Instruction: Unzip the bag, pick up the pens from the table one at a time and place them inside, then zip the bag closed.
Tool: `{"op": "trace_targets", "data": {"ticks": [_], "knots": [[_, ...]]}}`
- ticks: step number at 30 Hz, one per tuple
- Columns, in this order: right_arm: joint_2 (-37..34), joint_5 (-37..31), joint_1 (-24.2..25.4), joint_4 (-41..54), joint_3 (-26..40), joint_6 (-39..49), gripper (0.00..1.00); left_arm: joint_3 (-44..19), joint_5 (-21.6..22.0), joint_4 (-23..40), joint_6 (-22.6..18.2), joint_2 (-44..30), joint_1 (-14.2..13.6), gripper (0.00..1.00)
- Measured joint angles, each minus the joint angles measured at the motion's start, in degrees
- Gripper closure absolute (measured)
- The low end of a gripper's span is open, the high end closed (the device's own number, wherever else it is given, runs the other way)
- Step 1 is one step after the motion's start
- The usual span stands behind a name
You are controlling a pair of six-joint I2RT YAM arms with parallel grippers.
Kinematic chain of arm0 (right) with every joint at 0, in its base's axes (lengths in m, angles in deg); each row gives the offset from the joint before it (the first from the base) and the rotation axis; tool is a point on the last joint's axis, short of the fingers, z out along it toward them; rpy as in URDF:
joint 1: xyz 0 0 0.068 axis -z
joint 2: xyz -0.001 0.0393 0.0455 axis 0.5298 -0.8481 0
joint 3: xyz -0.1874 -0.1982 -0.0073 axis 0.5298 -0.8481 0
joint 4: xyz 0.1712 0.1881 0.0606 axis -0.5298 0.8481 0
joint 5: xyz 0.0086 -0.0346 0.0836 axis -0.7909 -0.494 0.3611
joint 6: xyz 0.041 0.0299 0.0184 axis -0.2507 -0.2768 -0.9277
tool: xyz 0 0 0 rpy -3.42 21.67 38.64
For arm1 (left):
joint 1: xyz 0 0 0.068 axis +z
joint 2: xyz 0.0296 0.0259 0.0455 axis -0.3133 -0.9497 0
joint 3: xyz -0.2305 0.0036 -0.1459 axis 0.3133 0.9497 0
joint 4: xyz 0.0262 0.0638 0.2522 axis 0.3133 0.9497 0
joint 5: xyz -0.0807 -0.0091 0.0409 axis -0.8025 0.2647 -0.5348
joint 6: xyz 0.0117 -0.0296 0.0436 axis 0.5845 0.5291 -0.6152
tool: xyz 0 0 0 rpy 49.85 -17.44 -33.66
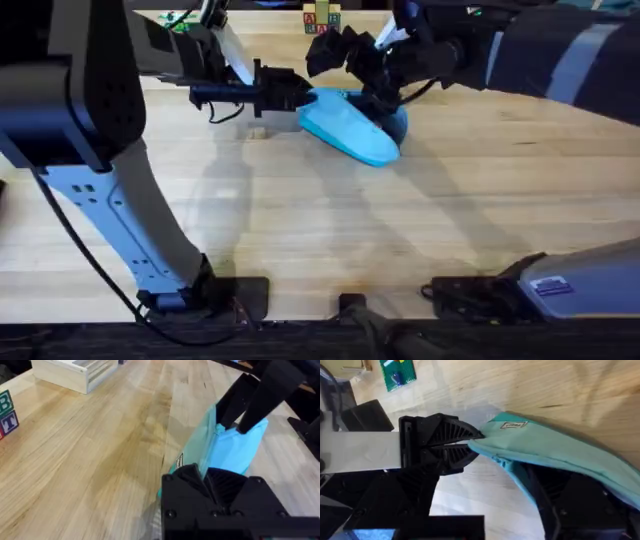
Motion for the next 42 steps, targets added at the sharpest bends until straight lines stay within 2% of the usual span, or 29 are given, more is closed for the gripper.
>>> {"op": "trace_targets", "data": {"ticks": [14,18,27,42], "knots": [[0.5,0.6,0.0,-2.8,0.0,-0.7,0.005,0.0,0.0,0.0,0.0,0.0,0.0,0.959],[5.3,0.6,0.0,-5.5,-0.2,0.0,0.004,0.0,0.0,0.0,0.0,0.0,0.1,0.959],[8.6,0.6,0.0,-12.4,-0.2,2.2,0.004,0.0,0.0,0.0,0.0,0.0,0.1,0.959],[14.2,0.6,0.0,-12.5,-0.2,6.1,0.004,0.0,0.0,0.0,0.0,0.0,0.1,0.959]]}}
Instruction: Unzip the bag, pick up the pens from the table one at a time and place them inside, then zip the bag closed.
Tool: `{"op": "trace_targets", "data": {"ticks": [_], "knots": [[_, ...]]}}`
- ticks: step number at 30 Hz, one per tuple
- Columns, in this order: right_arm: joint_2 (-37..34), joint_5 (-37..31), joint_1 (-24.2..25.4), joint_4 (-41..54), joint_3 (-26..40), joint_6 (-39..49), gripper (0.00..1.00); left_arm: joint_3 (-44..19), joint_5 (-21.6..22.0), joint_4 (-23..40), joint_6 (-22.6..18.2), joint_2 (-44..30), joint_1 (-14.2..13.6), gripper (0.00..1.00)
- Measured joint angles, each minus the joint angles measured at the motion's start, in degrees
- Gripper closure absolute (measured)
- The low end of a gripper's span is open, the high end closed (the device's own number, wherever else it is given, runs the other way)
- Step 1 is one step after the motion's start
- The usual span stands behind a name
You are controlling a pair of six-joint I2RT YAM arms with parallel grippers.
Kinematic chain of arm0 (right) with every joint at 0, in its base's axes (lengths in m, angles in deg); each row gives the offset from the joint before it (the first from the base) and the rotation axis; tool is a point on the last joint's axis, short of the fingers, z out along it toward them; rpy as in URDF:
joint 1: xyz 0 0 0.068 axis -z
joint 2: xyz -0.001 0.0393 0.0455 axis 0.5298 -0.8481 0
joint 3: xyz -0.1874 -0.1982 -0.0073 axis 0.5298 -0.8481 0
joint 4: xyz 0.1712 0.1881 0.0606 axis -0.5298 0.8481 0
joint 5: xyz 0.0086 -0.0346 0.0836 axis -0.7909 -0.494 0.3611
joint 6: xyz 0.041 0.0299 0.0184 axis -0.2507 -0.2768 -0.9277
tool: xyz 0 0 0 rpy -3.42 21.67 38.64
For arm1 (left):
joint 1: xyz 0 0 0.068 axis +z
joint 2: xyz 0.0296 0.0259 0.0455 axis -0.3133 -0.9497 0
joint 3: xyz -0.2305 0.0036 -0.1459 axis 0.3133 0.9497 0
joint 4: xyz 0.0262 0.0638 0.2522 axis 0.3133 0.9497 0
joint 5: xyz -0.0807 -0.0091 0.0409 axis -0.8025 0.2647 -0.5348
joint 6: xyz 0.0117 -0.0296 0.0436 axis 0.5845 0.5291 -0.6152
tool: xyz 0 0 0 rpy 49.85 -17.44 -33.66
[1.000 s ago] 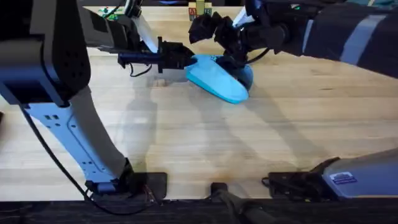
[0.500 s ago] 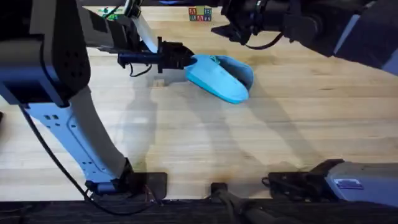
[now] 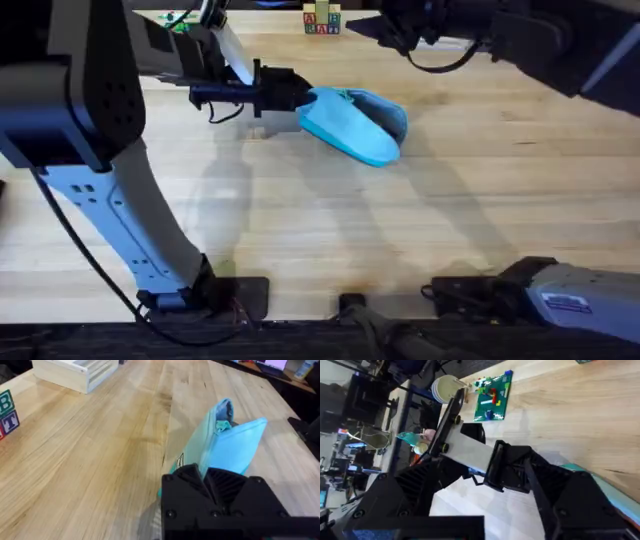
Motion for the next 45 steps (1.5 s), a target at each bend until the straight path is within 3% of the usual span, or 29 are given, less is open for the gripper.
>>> {"op": "trace_targets", "data": {"ticks": [10,14,24,37,45], "knots": [[3.8,0.0,0.0,6.4,0.0,0.3,0.004,0.0,0.0,0.0,0.0,0.0,0.0,0.959],[7.0,-2.1,0.0,19.1,0.0,0.0,0.004,0.0,0.0,0.0,0.0,0.0,0.0,0.959],[8.2,-8.2,0.0,33.8,0.0,-1.6,0.004,0.0,0.0,0.0,0.0,0.0,0.0,0.959],[0.8,-9.2,0.0,34.4,0.0,-7.6,0.004,0.0,0.0,0.0,0.0,0.0,0.0,0.959],[-7.5,-7.0,0.0,26.6,0.0,-10.6,0.004,0.0,0.0,0.0,0.0,0.0,0.0,0.959]]}}
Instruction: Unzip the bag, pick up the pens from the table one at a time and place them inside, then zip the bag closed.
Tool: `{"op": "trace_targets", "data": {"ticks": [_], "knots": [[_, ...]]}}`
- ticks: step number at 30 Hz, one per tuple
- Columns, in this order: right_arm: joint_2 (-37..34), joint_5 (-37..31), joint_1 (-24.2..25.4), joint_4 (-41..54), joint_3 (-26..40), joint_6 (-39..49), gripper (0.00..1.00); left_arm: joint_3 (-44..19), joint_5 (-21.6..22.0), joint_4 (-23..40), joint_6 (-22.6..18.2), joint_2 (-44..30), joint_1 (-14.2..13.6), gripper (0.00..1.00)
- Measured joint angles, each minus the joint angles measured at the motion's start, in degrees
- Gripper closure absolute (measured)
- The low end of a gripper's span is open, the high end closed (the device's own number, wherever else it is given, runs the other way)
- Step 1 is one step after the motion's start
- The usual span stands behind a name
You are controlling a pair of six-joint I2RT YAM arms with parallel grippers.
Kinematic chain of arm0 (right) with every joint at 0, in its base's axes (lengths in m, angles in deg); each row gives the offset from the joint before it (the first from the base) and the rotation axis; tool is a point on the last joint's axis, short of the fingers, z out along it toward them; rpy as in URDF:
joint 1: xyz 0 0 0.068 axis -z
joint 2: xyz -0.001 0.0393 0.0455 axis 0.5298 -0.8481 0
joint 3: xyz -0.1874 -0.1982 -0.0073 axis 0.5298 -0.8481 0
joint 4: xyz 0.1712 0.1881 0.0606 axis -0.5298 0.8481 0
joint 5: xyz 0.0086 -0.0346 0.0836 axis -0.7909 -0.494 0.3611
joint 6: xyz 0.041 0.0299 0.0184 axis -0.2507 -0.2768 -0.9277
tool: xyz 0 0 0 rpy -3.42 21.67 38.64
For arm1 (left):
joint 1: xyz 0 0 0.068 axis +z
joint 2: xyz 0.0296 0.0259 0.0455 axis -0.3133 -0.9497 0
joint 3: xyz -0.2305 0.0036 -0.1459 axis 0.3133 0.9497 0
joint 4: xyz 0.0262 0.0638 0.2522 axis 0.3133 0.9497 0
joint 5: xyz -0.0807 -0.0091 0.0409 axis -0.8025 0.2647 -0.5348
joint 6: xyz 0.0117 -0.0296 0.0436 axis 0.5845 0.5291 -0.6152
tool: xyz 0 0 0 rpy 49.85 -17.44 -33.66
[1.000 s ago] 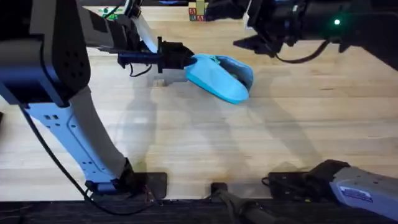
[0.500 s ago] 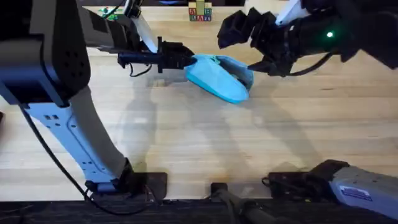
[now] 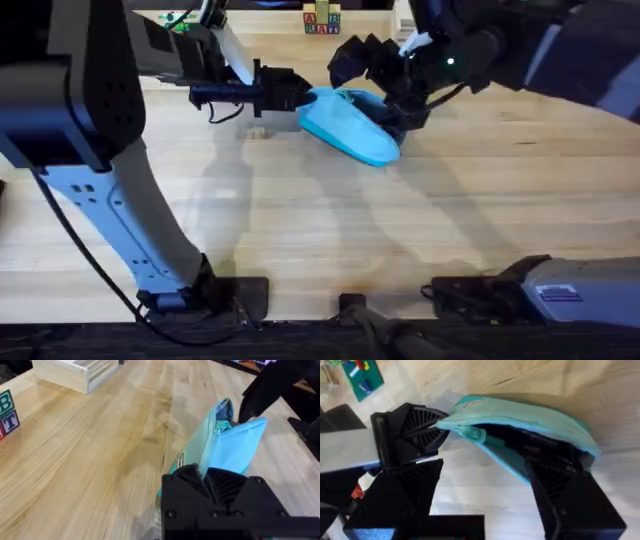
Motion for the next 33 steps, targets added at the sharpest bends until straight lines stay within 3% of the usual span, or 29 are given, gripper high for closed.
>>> {"op": "trace_targets", "data": {"ticks": [7,33], "knots": [[-3.6,0.9,0.0,-5.1,0.0,-1.3,0.004,0.0,0.0,0.0,0.0,0.0,0.0,0.959],[-5.1,3.5,-0.1,-11.5,0.0,-4.2,0.004,0.0,0.0,0.2,0.0,0.0,0.0,0.959]]}}
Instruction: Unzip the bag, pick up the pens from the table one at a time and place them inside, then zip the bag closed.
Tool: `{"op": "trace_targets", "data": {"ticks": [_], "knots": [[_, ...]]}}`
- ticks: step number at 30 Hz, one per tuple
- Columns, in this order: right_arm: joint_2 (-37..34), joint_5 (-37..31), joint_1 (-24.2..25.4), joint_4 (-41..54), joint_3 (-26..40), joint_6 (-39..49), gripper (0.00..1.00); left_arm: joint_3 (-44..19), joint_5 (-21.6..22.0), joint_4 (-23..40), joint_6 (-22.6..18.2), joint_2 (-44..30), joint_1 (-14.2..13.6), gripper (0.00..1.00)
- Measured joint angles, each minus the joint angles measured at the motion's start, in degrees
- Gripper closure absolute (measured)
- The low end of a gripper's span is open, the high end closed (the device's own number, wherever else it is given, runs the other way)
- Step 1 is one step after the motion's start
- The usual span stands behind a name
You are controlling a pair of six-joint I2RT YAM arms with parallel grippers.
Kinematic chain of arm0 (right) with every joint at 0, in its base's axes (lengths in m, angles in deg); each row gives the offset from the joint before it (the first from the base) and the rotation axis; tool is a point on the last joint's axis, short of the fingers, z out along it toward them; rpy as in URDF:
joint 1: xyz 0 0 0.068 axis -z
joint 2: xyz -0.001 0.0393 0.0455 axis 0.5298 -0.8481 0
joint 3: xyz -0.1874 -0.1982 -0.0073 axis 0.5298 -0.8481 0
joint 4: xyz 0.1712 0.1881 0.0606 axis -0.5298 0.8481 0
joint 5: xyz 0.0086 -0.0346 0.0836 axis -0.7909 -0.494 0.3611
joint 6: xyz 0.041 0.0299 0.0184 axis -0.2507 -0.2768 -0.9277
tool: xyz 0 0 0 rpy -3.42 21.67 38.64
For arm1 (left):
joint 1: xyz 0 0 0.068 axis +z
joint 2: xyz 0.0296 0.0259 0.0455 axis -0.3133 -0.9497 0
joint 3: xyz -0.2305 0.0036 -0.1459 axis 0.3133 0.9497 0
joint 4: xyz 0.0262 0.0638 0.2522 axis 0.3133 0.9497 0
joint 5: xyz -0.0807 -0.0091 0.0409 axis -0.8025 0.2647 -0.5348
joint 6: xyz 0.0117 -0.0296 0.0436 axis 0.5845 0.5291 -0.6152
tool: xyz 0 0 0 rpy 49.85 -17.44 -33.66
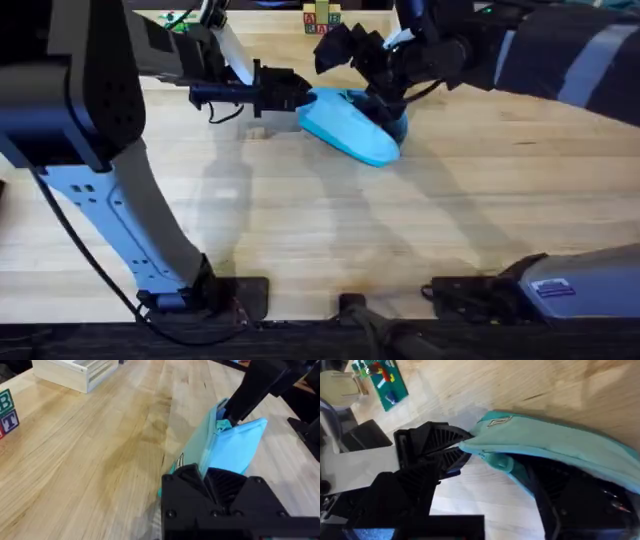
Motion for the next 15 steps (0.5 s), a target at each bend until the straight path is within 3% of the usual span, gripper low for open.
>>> {"op": "trace_targets", "data": {"ticks": [15], "knots": [[0.0,2.8,0.0,-2.3,0.0,-1.0,0.004,0.0,0.0,0.0,0.0,0.0,0.0,0.959]]}}
